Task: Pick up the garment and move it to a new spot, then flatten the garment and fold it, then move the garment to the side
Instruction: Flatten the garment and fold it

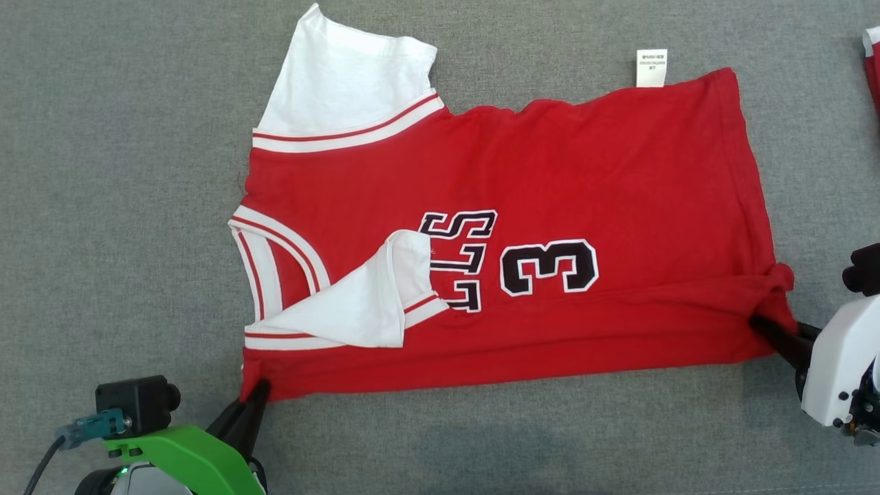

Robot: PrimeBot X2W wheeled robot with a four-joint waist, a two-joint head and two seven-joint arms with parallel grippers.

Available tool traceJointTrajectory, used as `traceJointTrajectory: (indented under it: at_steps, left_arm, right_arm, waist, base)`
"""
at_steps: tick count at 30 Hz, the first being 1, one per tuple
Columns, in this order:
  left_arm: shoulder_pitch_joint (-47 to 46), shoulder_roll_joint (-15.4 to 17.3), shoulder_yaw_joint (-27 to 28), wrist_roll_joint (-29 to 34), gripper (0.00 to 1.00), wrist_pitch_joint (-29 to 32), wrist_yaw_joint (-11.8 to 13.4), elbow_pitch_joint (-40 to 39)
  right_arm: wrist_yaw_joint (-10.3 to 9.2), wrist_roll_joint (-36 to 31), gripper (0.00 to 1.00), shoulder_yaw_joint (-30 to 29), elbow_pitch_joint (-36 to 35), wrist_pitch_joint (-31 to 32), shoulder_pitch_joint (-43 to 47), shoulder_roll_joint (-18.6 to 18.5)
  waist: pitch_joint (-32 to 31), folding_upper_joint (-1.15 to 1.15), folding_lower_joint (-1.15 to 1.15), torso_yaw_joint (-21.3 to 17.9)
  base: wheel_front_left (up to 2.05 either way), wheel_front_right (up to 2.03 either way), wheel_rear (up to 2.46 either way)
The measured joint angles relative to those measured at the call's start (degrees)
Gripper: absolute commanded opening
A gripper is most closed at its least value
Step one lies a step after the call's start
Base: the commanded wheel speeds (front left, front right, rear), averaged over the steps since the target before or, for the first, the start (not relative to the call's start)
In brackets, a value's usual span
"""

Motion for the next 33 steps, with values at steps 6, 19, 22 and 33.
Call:
traceJointTrajectory:
  at_steps: [6, 19, 22, 33]
  left_arm:
    - [-0.7, 1.5, 0.0, 2.1, 1.0, -0.5, 0.6, 0.0]
    - [-19.7, 15.0, 6.1, 5.5, 1.0, 12.8, 0.5, -4.7]
    - [-31.0, 13.7, 4.2, 4.7, 1.0, 20.4, -2.0, -1.7]
    - [-61.1, 2.4, -5.4, 5.0, 1.0, 40.2, -10.1, 16.3]
  right_arm:
    - [0.0, -0.5, 1.0, 0.3, -1.4, -1.4, -0.8, -2.2]
    - [-0.03, -2.3, 1.0, -0.7, 2.9, -1.1, -26.8, -5.0]
    - [-0.03, -3.8, 1.0, 2.7, 7.9, -0.6, -35.3, -3.2]
    - [-0.03, -4.6, 1.0, 13.2, 18.7, 1.9, -49.1, -1.5]
  waist:
    - [0.0, 0.0, 0.0, 0.0]
    - [6.8, 0.0, 0.01, -1.2]
    - [9.1, 0.0, 0.01, -1.7]
    - [14.8, 0.0, 0.01, -4.5]
  base:
    - [0.0, 0.0, 0.0]
    - [0.0, 0.0, 0.0]
    - [0.0, 0.0, 0.0]
    - [0.0, 0.0, 0.0]
